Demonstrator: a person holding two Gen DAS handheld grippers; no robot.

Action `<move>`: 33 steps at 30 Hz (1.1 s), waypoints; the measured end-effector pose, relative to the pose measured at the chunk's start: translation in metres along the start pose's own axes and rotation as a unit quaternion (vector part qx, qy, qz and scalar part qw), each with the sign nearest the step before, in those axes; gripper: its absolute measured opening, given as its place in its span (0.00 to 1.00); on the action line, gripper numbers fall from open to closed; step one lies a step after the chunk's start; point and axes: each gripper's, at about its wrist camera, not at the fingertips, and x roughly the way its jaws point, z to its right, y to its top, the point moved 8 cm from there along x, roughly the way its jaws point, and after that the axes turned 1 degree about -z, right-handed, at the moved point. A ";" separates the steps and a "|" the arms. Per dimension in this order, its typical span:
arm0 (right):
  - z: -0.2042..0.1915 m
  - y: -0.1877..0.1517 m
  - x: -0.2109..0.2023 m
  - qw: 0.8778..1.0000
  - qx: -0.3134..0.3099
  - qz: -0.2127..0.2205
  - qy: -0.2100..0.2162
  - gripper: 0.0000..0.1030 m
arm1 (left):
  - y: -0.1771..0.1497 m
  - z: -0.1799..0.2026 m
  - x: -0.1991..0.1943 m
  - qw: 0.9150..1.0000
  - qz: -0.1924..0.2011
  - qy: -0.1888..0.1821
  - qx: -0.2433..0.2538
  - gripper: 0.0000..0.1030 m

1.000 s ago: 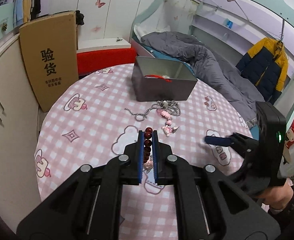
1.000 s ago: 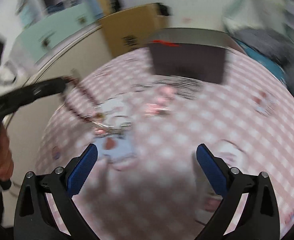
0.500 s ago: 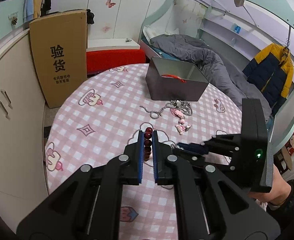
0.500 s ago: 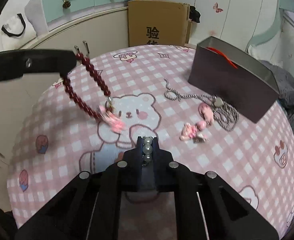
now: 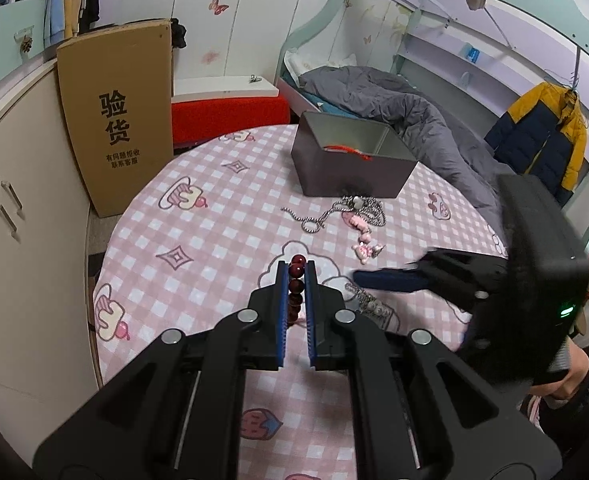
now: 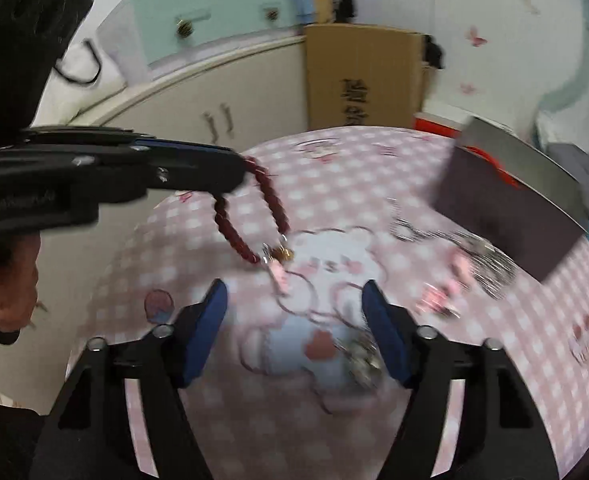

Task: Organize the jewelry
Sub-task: 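Grasp the pink charm with pearls with the right gripper while the left gripper holds the bracelet, then carry both items into the gray metal box and open both grippers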

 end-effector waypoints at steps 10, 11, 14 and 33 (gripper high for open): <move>-0.004 0.001 0.018 0.998 -0.050 -0.019 0.015 0.13 | -0.006 -0.016 -0.001 1.000 -0.005 0.010 -0.013 0.08; 0.000 0.000 0.012 0.999 -0.042 -0.014 0.016 0.13 | -0.006 -0.018 -0.001 1.000 -0.005 0.011 -0.014 0.08; 0.009 -0.003 -0.005 1.000 -0.018 0.001 0.021 0.13 | -0.005 -0.020 -0.001 1.000 -0.004 0.013 -0.015 0.08; 0.164 0.075 -0.104 0.985 0.118 0.087 -0.087 0.13 | 0.131 0.054 0.006 0.995 0.058 -0.033 0.069 0.08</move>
